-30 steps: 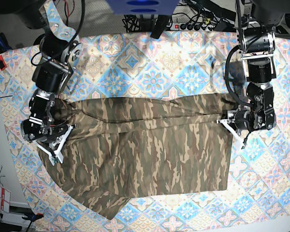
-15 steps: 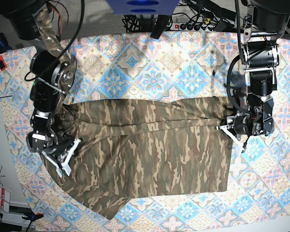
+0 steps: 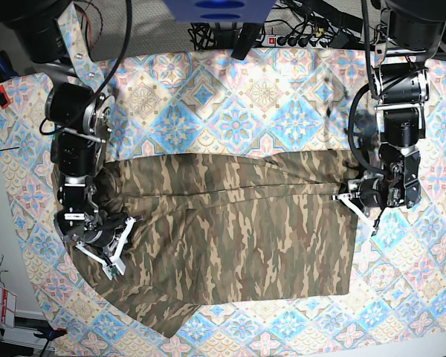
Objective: Fold the T-shirt properly
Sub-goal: 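Lift the shoulder edges and pull them toward the hem with both grippers, then lay the folded collar edge down and open both grippers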
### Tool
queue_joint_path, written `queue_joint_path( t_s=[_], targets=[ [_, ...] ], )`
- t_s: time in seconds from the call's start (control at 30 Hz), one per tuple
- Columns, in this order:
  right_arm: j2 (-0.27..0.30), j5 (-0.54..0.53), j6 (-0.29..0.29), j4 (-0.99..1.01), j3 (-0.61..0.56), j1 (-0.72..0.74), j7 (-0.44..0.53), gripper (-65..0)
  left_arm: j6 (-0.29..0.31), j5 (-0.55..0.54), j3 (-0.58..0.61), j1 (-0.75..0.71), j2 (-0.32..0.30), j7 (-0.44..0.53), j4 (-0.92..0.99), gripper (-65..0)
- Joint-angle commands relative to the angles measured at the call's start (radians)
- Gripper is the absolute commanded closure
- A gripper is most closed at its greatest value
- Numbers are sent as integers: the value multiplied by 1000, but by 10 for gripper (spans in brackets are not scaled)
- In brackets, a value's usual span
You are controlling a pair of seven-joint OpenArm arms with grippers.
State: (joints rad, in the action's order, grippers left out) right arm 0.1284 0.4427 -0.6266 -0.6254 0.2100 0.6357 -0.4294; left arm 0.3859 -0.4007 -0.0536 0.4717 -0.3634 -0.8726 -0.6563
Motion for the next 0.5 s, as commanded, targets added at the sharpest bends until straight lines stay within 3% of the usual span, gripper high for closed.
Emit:
queue_joint_path(
  t_s=[0.0,0.17,0.33,0.47],
  targets=[
    [7,-12,3,-7,1,55,42,-77,-15,7,1,22,-9,23,-6,-22],
    [7,-12,3,23,1,79,86,-273,-20,7,-4,22,-9,88,-6,-209],
    [7,-12,3,19,1,79,136,-314,-20,7,-4,22,-9,115,-7,-375],
    [6,-12,3,16,1,75,166,-341,-20,0,-5,31,-9,138,-10,-445]
  ],
)
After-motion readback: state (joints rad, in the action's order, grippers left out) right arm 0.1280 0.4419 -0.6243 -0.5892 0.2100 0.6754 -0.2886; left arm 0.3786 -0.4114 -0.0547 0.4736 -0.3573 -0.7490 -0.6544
